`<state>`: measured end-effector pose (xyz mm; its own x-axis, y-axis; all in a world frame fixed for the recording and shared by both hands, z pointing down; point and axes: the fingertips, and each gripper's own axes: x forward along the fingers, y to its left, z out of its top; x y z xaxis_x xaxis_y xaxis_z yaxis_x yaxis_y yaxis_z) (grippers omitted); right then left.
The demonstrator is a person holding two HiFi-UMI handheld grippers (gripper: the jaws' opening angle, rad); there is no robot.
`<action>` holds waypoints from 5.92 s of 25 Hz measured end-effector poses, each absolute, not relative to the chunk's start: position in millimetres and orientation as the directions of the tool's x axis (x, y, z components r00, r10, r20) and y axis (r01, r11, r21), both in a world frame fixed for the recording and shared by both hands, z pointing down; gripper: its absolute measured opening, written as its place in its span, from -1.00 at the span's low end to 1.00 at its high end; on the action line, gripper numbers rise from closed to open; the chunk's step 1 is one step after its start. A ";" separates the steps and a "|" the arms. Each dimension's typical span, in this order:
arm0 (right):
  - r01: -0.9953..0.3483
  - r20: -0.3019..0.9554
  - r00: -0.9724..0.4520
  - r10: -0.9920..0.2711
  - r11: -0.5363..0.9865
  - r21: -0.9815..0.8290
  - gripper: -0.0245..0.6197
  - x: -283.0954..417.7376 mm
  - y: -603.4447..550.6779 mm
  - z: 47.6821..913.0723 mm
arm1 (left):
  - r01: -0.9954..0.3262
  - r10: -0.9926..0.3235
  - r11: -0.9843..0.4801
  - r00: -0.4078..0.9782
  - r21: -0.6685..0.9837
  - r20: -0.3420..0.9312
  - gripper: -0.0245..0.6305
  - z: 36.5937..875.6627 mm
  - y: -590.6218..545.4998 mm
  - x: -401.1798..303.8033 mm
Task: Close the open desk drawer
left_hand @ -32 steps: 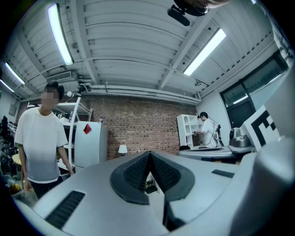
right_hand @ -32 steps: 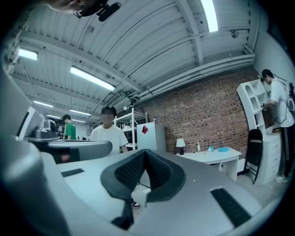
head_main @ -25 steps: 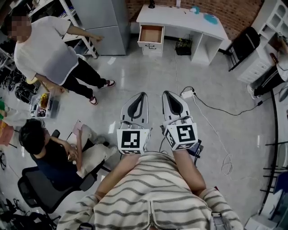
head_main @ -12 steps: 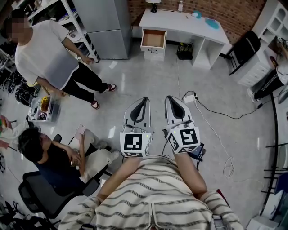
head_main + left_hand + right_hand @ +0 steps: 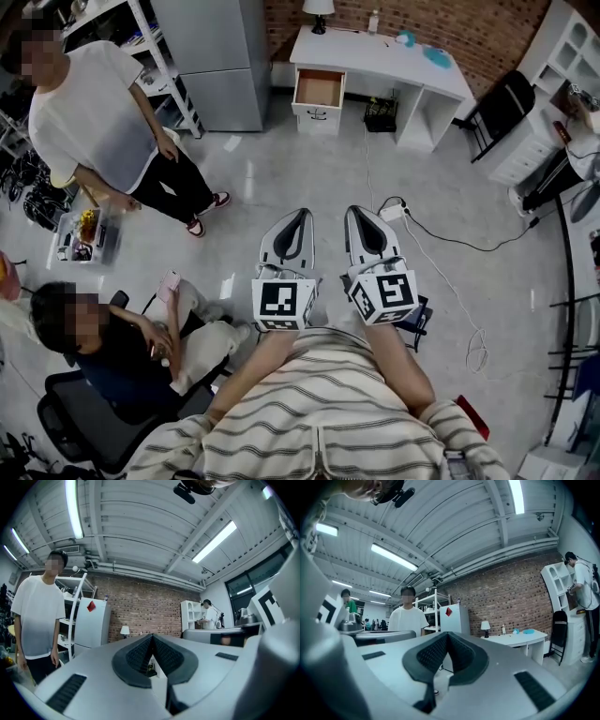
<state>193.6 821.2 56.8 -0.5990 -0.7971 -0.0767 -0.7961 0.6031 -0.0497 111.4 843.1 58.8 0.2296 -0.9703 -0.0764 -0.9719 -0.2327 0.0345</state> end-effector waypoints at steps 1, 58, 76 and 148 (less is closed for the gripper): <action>-0.794 -0.082 -0.602 -0.794 0.606 -0.044 -0.89 190.3 822.3 54.9 | -0.972 -0.970 -0.233 0.230 0.035 -0.080 -0.91 58.4 843.4 109.1; -0.826 -0.030 -0.562 -0.827 0.562 -0.037 -0.89 102.4 170.0 64.9 | -0.961 -0.961 -0.275 0.275 0.003 -0.032 -0.91 53.9 180.6 43.3; -0.832 0.023 -0.552 -0.833 0.548 -0.087 -0.89 47.7 50.8 88.0 | -0.958 -0.957 -0.286 0.286 0.011 0.047 -0.91 78.7 55.0 -8.6; 0.071 -0.120 -0.223 -0.968 0.106 -0.992 -0.89 52.0 -141.5 513.8 | -0.945 -0.920 -0.254 0.302 0.206 0.249 -0.91 355.0 -106.3 -47.9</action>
<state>52.0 -141.5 513.8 -0.2228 -0.9675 -0.1195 0.0713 0.1061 -0.9918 -47.9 -106.3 355.0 0.3019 -0.9203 0.2488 -0.9449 -0.2543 0.2060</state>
